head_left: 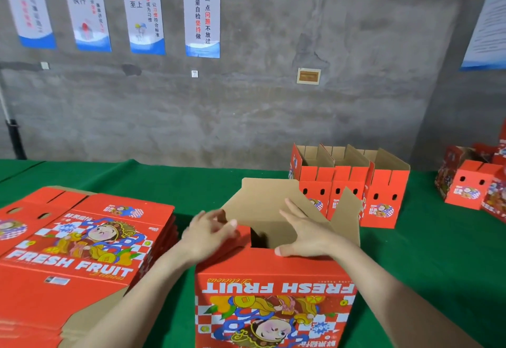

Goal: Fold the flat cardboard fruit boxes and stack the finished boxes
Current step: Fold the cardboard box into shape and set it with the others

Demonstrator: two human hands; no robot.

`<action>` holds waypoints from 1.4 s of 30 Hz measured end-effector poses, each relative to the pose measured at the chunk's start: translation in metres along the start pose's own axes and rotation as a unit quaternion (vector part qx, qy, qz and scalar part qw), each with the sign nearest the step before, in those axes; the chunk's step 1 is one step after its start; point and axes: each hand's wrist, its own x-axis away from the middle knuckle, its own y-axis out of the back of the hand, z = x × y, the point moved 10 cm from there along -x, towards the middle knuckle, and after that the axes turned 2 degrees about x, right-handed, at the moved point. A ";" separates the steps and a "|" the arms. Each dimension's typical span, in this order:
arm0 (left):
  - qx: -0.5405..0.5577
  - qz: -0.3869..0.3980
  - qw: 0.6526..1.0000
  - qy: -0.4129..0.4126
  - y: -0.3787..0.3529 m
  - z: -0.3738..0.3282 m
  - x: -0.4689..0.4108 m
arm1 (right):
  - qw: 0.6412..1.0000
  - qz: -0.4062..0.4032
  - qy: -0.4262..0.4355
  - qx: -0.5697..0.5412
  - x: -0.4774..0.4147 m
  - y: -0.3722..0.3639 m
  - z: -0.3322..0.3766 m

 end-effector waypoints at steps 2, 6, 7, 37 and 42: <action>-0.080 -0.030 0.996 0.009 0.009 -0.004 -0.014 | 1.000 -0.013 0.013 -0.006 0.007 0.001 0.003; 0.013 0.064 0.998 -0.004 -0.010 -0.003 -0.034 | 0.985 -0.159 0.048 0.042 0.042 0.019 0.019; 0.032 0.065 0.997 -0.008 -0.009 -0.002 -0.036 | 0.960 -0.261 0.095 0.041 0.061 0.035 0.030; 0.081 -0.069 0.994 -0.027 0.009 0.000 -0.026 | 0.939 -0.275 -0.025 -0.206 0.061 0.049 -0.068; -0.039 0.019 0.999 -0.006 -0.008 0.003 -0.033 | 0.969 -0.233 -0.027 -0.081 0.045 0.045 -0.058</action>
